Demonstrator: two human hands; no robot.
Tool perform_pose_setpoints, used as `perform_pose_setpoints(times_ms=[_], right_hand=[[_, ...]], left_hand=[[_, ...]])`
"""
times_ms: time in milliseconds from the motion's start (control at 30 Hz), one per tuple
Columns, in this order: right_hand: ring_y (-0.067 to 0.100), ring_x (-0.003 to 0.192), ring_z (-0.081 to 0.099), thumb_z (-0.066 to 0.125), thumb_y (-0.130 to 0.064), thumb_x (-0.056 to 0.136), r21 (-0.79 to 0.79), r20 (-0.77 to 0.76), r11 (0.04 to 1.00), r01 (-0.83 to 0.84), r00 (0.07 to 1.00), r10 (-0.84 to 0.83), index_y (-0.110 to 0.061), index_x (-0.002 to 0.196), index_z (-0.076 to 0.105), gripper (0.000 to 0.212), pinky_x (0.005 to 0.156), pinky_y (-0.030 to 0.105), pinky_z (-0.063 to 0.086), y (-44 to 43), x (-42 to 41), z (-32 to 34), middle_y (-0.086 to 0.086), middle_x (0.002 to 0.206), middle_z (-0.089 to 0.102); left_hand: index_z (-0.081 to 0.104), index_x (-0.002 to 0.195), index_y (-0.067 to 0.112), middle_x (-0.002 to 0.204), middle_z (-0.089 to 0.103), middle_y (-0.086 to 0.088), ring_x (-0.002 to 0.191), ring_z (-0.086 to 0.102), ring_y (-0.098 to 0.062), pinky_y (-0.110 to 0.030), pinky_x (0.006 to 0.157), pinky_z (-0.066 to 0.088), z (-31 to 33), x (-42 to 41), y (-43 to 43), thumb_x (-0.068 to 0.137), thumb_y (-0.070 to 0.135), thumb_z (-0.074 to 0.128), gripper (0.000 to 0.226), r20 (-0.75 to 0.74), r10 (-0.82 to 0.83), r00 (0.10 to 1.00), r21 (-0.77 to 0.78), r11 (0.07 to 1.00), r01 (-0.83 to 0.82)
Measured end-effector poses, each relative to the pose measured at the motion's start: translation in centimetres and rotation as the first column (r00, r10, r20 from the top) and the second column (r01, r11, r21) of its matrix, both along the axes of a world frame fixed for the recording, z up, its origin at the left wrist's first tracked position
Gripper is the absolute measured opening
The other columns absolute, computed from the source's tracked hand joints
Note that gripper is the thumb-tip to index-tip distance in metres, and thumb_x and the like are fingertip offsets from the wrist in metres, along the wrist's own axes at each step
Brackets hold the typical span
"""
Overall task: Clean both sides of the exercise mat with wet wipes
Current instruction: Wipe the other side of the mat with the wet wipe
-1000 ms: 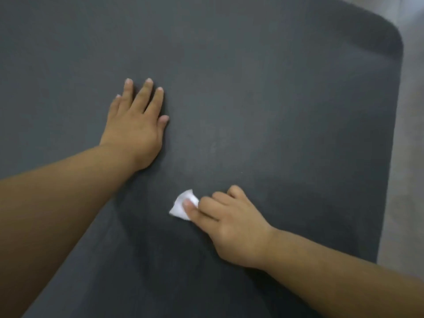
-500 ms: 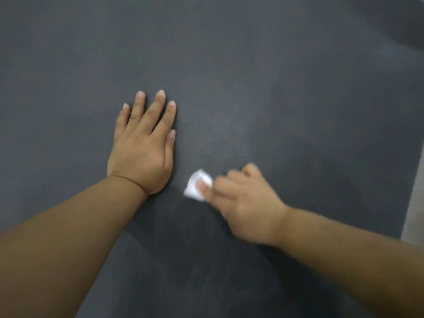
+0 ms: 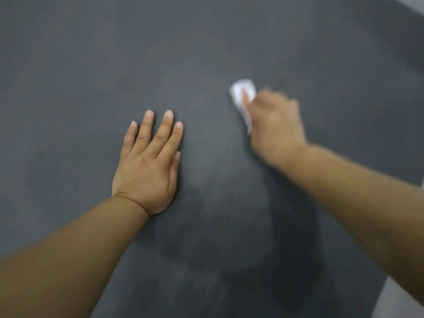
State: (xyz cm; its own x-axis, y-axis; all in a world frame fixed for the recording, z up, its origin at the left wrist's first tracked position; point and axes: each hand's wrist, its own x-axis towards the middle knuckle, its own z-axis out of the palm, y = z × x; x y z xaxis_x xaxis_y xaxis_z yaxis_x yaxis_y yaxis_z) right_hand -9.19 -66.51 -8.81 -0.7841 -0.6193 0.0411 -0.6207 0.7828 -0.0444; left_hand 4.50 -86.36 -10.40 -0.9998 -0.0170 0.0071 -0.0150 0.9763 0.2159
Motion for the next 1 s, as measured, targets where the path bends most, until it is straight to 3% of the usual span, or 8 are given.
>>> perform_pose_setpoints(times_ms=[100, 167, 333, 500, 633, 800, 900, 1000], right_hand=[[0.022, 0.073, 0.038, 0.047, -0.019, 0.077, -0.066, 0.148, 0.869, -0.49, 0.857, 0.494, -0.014, 0.125, 0.052, 0.049, 0.066, 0.036, 0.024, 0.8, 9.6, 0.2, -0.002, 0.092, 0.041], [0.018, 0.074, 0.037, 0.054, -0.018, 0.08, -0.133, 0.157, 0.795, -0.592, 0.779, 0.607, -0.018, 0.121, 0.058, 0.042, 0.067, 0.035, 0.022, 1.7, 10.4, 0.5, -0.005, 0.087, 0.046], [0.029, 0.079, 0.048, 0.044, -0.013, 0.078, 0.051, -0.08, 0.978, -0.201, 0.976, 0.205, -0.019, 0.119, 0.061, 0.045, 0.075, 0.043, 0.031, -0.1, -3.5, 0.3, 0.009, 0.086, 0.058], [0.035, 0.103, 0.043, 0.044, -0.004, 0.085, 0.212, 0.088, 0.934, 0.288, 0.946, -0.312, -0.019, 0.141, 0.035, 0.058, 0.085, 0.044, 0.03, -1.0, -10.4, 1.6, 0.015, 0.115, 0.048], [0.03, 0.075, 0.051, 0.045, -0.011, 0.076, 0.077, 0.067, 0.997, 0.023, 0.997, -0.028, -0.009, 0.131, 0.051, 0.056, 0.063, 0.034, 0.024, -1.2, -0.7, 0.3, 0.008, 0.092, 0.054], [0.019, 0.07, 0.036, 0.057, -0.007, 0.071, -0.007, 0.121, 0.935, -0.354, 0.928, 0.352, -0.015, 0.126, 0.056, 0.055, 0.064, 0.034, 0.022, 1.5, 8.7, 0.5, -0.006, 0.084, 0.041], [0.021, 0.071, 0.039, 0.062, -0.012, 0.073, 0.087, 0.028, 0.958, -0.275, 0.962, 0.273, -0.022, 0.124, 0.06, 0.052, 0.064, 0.034, 0.024, 1.3, 3.8, 0.8, -0.003, 0.076, 0.053], [0.03, 0.078, 0.051, 0.057, -0.011, 0.078, 0.175, -0.069, 0.982, 0.069, 0.996, -0.058, -0.021, 0.129, 0.055, 0.052, 0.071, 0.041, 0.034, 1.3, -3.6, 1.4, 0.009, 0.086, 0.057]], left_hand=[[0.038, 0.141, 0.007, 0.149, 0.034, -0.011, 0.139, 0.022, -0.036, -0.043, 0.114, 0.006, 0.0, -0.1, 0.0, 0.096, 0.027, 0.027, 0.051, 0.0, -0.007, 1.0, -0.004, 1.0, 0.007], [0.037, 0.141, 0.007, 0.149, 0.033, -0.011, 0.139, 0.021, -0.035, -0.044, 0.115, 0.007, -0.1, -0.1, -0.1, 0.096, 0.027, 0.027, 0.05, -0.005, -0.014, 1.0, -0.001, 1.0, 0.014], [0.037, 0.14, 0.007, 0.148, 0.033, -0.011, 0.138, 0.022, -0.036, -0.047, 0.114, 0.01, -0.1, 0.0, -0.2, 0.097, 0.026, 0.028, 0.049, -0.018, -0.014, 1.0, 0.008, 1.0, 0.014], [0.037, 0.14, 0.006, 0.149, 0.033, -0.012, 0.139, 0.021, -0.037, -0.048, 0.115, 0.009, -0.2, -0.2, -0.2, 0.096, 0.026, 0.027, 0.049, -0.007, -0.014, 1.0, 0.006, 1.0, 0.014], [0.038, 0.14, 0.006, 0.148, 0.037, -0.013, 0.138, 0.021, -0.037, -0.049, 0.114, 0.01, -0.1, 0.0, -0.1, 0.095, 0.026, 0.03, 0.05, 0.008, -0.003, 1.0, 0.021, 1.0, 0.003], [0.037, 0.141, 0.006, 0.149, 0.034, -0.013, 0.138, 0.019, -0.036, -0.047, 0.114, 0.006, -0.1, -0.3, -0.2, 0.095, 0.027, 0.029, 0.05, 0.018, -0.017, 1.0, 0.034, 0.999, 0.017], [0.038, 0.14, 0.006, 0.148, 0.035, -0.014, 0.138, 0.02, -0.037, -0.047, 0.114, 0.007, 0.0, -0.2, -0.1, 0.094, 0.027, 0.03, 0.051, 0.025, -0.021, 0.999, 0.04, 0.999, 0.02], [0.038, 0.14, 0.006, 0.148, 0.035, -0.014, 0.138, 0.02, -0.037, -0.047, 0.114, 0.006, 0.0, -0.4, -0.1, 0.095, 0.027, 0.03, 0.051, 0.023, -0.025, 0.999, 0.03, 0.999, 0.024]])
